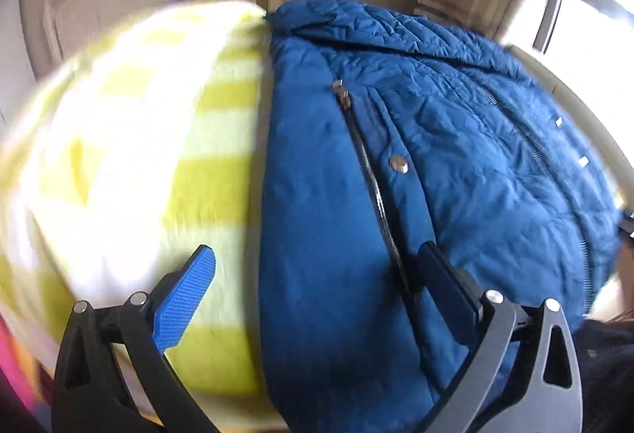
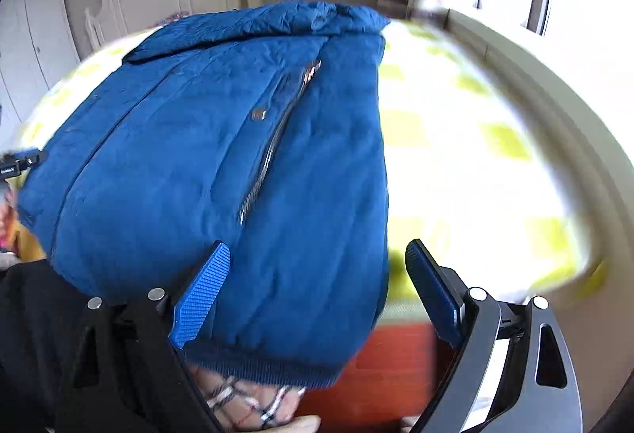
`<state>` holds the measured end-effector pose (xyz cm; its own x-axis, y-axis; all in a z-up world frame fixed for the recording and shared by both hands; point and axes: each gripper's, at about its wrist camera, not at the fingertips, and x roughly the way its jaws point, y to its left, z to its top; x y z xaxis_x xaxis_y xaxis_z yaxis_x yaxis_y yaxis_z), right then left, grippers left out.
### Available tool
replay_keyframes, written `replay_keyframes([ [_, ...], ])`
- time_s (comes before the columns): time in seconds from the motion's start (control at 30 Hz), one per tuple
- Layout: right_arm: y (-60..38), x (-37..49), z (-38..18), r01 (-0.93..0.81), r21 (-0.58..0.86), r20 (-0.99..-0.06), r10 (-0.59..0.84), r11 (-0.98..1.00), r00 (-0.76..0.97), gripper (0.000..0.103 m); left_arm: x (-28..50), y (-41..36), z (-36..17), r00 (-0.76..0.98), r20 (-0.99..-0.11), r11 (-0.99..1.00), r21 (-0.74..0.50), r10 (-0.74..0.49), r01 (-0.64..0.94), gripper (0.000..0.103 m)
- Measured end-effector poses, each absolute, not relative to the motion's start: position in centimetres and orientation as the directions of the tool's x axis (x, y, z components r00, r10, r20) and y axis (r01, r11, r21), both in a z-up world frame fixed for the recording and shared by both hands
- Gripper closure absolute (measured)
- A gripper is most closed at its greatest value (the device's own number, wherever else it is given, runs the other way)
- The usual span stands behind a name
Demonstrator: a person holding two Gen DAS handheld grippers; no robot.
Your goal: Fold large clothes
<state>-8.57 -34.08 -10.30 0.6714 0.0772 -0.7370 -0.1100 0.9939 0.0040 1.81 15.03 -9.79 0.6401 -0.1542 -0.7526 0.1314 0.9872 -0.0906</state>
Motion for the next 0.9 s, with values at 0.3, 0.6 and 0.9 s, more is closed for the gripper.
replay_keyframes([
  [0.3,-35.8,-10.7,-12.3,-0.108,0.230,-0.724,0.245,0.967,0.645,0.028,-3.0,13.9,-10.1,0.642,-0.732,0.965,-0.082,-0.228,0.249,0.002],
  [0.6,-34.9,-12.2,-10.8,-0.213,0.264,-0.684,0.338,0.941,0.647,0.077,-3.2,13.4,-8.5,0.659,-0.704,0.954,-0.090,-0.264,0.286,0.087],
  [0.9,-34.5,-10.8,-9.7,-0.213,0.310,-0.604,0.365,0.927,0.709,0.072,-2.5,15.2,-9.4,0.644,-0.700,0.951,-0.214,-0.310,0.225,0.028],
])
